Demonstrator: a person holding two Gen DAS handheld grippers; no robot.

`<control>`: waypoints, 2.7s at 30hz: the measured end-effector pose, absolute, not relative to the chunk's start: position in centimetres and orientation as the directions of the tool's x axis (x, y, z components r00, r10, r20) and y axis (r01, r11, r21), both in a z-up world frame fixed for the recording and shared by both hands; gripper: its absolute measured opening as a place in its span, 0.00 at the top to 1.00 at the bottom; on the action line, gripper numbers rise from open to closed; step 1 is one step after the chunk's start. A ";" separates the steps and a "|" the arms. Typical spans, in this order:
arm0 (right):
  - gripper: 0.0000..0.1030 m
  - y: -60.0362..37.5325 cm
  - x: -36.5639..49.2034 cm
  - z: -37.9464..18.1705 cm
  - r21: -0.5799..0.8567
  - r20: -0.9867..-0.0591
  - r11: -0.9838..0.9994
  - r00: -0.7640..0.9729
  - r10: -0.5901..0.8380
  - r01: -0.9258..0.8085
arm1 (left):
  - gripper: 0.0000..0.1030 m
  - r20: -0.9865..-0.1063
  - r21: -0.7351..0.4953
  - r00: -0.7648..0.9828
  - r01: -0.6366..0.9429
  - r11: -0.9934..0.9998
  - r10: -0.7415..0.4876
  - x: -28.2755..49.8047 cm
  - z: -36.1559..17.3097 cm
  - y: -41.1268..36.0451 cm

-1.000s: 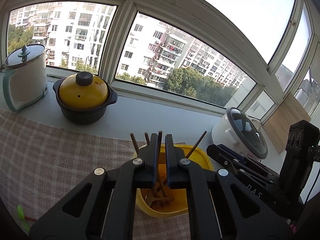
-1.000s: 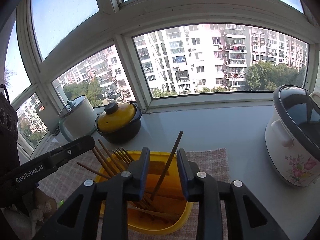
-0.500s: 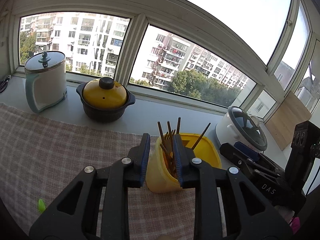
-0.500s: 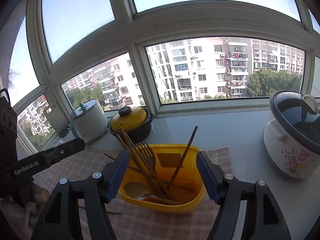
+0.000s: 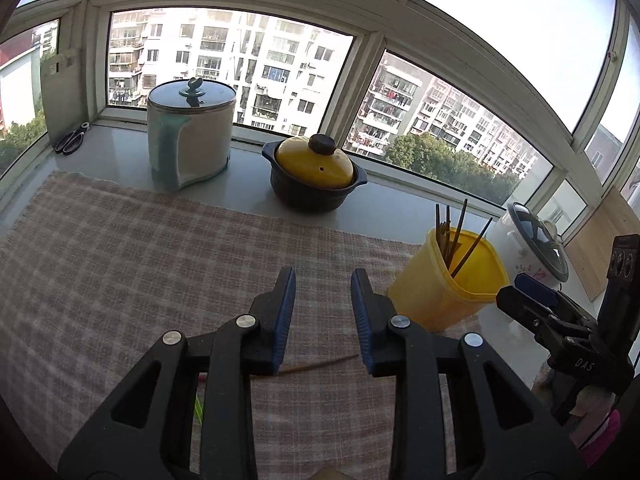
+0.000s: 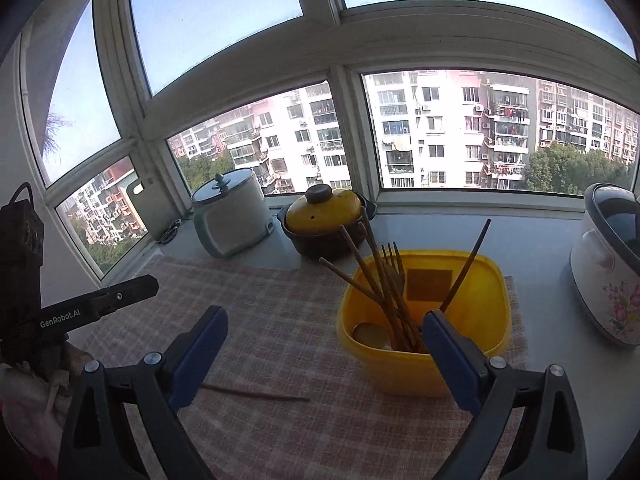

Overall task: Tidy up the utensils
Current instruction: 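Withdraw both open tools back over the green spoon and red-tipped chopstick, then close the left tool on the green spoon while the right tool grasps the red-tipped chopstick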

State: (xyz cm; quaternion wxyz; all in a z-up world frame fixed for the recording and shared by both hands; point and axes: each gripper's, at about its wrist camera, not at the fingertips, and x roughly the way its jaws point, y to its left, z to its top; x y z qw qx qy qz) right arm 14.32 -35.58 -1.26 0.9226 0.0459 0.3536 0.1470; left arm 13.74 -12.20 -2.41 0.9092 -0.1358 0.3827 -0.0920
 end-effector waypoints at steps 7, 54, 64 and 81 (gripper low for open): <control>0.04 -30.9 13.4 -3.5 0.169 -0.699 0.942 0.639 0.321 -0.289 | 0.73 -0.746 -0.303 0.629 -0.024 0.953 -0.221 11.5 -5.8 -7.5; 0.47 -21.0 19.8 -19.5 0.336 -0.927 0.917 0.246 0.282 0.215 | 0.88 -0.911 -0.128 0.379 0.113 0.985 -0.161 9.4 -19.3 -6.9; 0.47 -19.4 21.3 -19.6 0.238 -0.958 0.935 0.220 0.182 0.264 | 0.94 -0.910 -0.164 0.370 0.094 0.982 -0.187 9.6 -19.5 -2.2; 0.86 -16.1 22.8 -20.2 0.005 -0.985 1.000 0.170 0.005 0.004 | 0.94 -0.896 -0.250 0.359 0.074 0.965 -0.260 9.9 -19.6 1.6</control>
